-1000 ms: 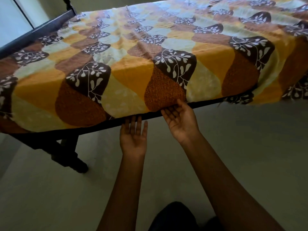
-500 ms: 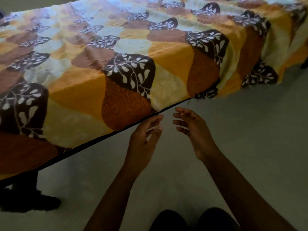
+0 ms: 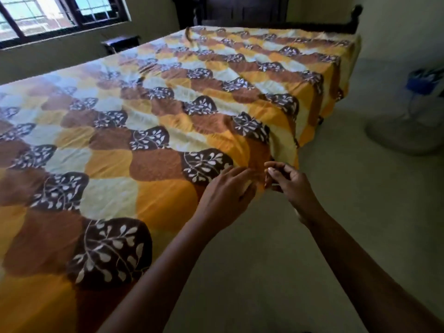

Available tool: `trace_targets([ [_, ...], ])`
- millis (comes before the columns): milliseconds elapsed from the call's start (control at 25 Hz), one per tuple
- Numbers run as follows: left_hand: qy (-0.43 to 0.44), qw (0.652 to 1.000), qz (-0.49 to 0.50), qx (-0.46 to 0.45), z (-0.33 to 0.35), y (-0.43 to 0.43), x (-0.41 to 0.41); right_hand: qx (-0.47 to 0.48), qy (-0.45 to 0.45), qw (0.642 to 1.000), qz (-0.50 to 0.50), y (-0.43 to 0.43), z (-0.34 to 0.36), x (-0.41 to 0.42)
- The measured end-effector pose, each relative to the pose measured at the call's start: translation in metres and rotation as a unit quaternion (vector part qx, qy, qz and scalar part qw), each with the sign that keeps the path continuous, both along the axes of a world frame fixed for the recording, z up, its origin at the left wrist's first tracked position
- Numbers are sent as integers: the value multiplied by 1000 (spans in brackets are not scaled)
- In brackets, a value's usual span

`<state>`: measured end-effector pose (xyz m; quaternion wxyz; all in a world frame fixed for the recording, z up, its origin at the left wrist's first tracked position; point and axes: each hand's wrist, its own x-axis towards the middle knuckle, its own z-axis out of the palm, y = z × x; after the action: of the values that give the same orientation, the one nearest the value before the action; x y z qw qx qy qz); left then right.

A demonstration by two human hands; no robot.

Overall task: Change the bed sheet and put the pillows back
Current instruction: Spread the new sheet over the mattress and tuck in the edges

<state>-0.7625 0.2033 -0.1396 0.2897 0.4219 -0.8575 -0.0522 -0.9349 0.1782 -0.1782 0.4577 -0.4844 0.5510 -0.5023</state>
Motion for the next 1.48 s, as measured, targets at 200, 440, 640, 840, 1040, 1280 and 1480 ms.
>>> trace_targets([
  [200, -90, 995, -9, -41, 7, -130, -64, -21, 159, 979, -122, -117, -15, -78],
  [440, -204, 979, 5, -22, -5, -207, -137, -25, 217, 976, 24, -175, -26, -124],
  [640, -244, 969, 0, -36, -1, -253, -185, -70, 242, 967, -37, -187, -10, -175],
  [840, -273, 951, -69, -129, 8, -284, -205, 29, 174, 984, -37, -196, -30, -175],
  [1040, -463, 881, -95, 24, 7, -294, -206, 72, 122, 989, 34, -185, -75, -167],
  [1280, -397, 911, -71, -88, -24, -303, -219, 127, 75, 985, -88, -203, -93, -177],
  [1480, -133, 991, -2, 33, -30, -238, -209, 123, 40, 986, -108, -178, -101, -166],
])
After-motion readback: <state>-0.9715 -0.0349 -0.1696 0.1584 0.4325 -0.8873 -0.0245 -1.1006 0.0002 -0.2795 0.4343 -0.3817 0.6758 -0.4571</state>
